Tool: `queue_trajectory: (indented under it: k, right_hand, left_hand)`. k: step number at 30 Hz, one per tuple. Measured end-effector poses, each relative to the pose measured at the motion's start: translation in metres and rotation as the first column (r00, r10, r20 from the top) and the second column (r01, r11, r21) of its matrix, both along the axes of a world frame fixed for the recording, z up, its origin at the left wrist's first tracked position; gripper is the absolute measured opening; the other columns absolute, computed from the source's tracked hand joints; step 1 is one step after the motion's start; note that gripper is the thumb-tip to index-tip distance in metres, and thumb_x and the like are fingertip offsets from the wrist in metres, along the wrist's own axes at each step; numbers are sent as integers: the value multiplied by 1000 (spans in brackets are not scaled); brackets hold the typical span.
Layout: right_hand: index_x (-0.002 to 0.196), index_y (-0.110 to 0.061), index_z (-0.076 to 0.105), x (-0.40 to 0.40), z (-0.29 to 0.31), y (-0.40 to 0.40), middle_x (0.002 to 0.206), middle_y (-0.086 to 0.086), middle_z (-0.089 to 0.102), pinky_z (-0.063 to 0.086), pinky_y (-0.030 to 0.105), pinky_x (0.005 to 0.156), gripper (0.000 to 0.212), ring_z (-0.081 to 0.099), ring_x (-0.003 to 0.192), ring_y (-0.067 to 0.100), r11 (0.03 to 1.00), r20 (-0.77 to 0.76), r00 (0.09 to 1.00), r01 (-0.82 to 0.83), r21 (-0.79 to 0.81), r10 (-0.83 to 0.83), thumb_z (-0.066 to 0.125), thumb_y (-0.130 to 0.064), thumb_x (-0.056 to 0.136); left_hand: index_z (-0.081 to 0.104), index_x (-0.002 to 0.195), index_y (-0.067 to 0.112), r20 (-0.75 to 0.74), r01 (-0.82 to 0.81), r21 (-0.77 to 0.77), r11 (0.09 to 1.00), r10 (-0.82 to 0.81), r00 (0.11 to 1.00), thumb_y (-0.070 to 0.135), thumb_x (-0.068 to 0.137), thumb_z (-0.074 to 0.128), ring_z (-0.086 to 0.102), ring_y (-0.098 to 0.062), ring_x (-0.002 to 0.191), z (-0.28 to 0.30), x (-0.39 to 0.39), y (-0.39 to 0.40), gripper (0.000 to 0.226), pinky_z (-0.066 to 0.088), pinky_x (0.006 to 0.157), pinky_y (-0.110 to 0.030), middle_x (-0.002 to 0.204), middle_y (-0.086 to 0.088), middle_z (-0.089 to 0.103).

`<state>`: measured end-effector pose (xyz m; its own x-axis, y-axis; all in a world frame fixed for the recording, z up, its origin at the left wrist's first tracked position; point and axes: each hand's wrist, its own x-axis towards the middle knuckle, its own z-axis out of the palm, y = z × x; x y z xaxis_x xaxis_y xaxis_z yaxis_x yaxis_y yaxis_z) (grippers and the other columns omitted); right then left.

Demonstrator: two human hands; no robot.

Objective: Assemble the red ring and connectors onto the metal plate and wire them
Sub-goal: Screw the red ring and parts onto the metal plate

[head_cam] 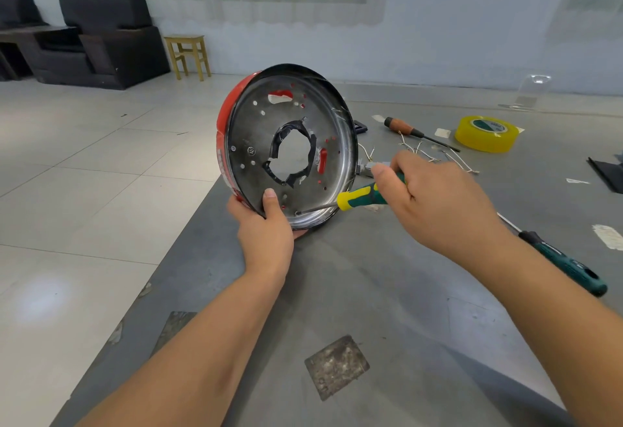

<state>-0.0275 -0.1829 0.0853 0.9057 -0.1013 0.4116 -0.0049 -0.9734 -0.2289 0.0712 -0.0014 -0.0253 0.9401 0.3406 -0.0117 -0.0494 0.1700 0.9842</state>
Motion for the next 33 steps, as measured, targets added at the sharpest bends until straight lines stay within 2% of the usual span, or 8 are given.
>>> queue_trajectory:
  k: [5,7,12,16,18,22,25,33]
  right_hand:
    - [118,-38,39,-9,11,-9,82,-1,69,54,47,74,23,65,76,17,925,-179,933,-255,282,312,41,-49,99]
    - [119,-36,46,-9,14,-11,86,-5,72,54,47,74,19,66,76,16,924,-214,913,-293,245,346,46,-43,101]
    - [101,-28,55,-6,8,-3,68,-12,74,52,31,61,27,70,61,3,926,-117,954,-231,298,275,44,-53,99]
    - [95,-23,54,-1,1,1,57,-4,71,46,26,49,41,67,45,11,905,-182,979,-6,426,93,36,-58,103]
    - [100,-25,52,-4,1,-3,63,-4,73,48,25,48,36,69,49,12,876,-189,972,-33,481,140,38,-58,102]
    - [115,-38,39,-10,6,-15,76,0,72,51,34,60,24,66,63,7,930,-237,930,-200,310,279,52,-51,99]
    - [114,-34,47,-9,8,-14,72,1,68,53,45,67,20,63,64,13,948,-182,940,-251,198,287,54,-45,99]
    - [95,-27,50,-8,-1,-6,63,1,69,55,38,52,28,62,47,11,951,-117,982,-109,290,149,46,-54,100]
  left_hand:
    - [37,144,22,-11,-4,-83,997,4,1000,29,109,54,66,-6,100,3,-1,-2,39,67,70,-47,111,24,56]
    - [38,143,22,-14,2,-107,994,-4,1000,29,109,54,66,-10,105,3,0,-2,38,67,69,-46,114,23,57]
    - [40,136,28,-13,15,-56,998,-16,1000,32,107,54,70,-13,101,1,2,1,32,67,72,-48,112,23,61]
    - [41,135,29,-22,15,-78,997,-17,1000,34,107,55,71,-11,98,-1,3,1,31,67,71,-46,109,23,61]
    - [41,135,28,-20,13,-98,995,-15,1000,32,108,54,70,-13,101,1,2,1,31,67,69,-44,111,21,60]
    - [40,133,27,-27,-3,-146,989,-1,1000,30,108,54,69,-11,100,3,2,-1,28,65,63,-38,111,20,59]
    - [40,132,28,-24,0,-161,987,-4,1000,29,109,54,68,-9,98,4,1,0,28,65,63,-37,111,18,58]
    - [39,141,22,-6,25,-168,985,-26,1000,30,108,55,69,-11,100,5,1,-1,37,65,64,-38,116,19,59]
